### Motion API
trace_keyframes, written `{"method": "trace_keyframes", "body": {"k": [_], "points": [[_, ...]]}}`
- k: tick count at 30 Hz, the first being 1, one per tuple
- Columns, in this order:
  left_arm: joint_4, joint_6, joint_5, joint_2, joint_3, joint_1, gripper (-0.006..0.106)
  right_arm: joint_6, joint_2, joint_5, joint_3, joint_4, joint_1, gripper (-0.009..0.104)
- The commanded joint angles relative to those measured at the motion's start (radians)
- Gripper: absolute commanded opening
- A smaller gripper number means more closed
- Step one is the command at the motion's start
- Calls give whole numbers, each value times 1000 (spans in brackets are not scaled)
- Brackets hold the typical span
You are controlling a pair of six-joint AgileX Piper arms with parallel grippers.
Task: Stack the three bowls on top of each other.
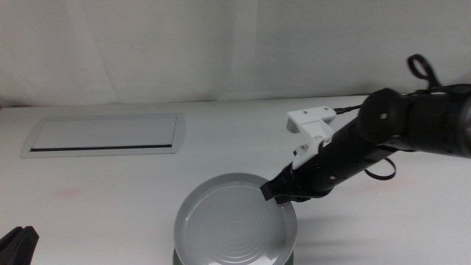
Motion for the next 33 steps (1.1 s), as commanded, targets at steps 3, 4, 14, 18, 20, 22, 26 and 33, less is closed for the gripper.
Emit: {"method": "trace_keyframes", "body": {"k": [3,4,14,18,20,22,26,33], "points": [[-3,-1,1,-2,37,1,10,33,59,13,-32,-50,2,-3],[-3,-1,1,-2,37,1,10,33,68,16,-32,-57,2,-3],[-3,-1,3,-2,37,1,10,50,109,15,-36,-88,33,-3],[-3,-1,7,-2,37,1,10,50,111,17,-45,-94,58,-3],[-3,-1,0,-2,37,1,10,50,111,17,-51,-94,61,-3],[-3,-1,-2,-2,37,1,10,52,111,17,-51,-94,61,-3],[-3,-1,7,-2,37,1,10,52,111,50,-51,-97,61,-3],[-3,-1,7,-2,37,1,10,52,111,66,-51,-124,61,-3]]}}
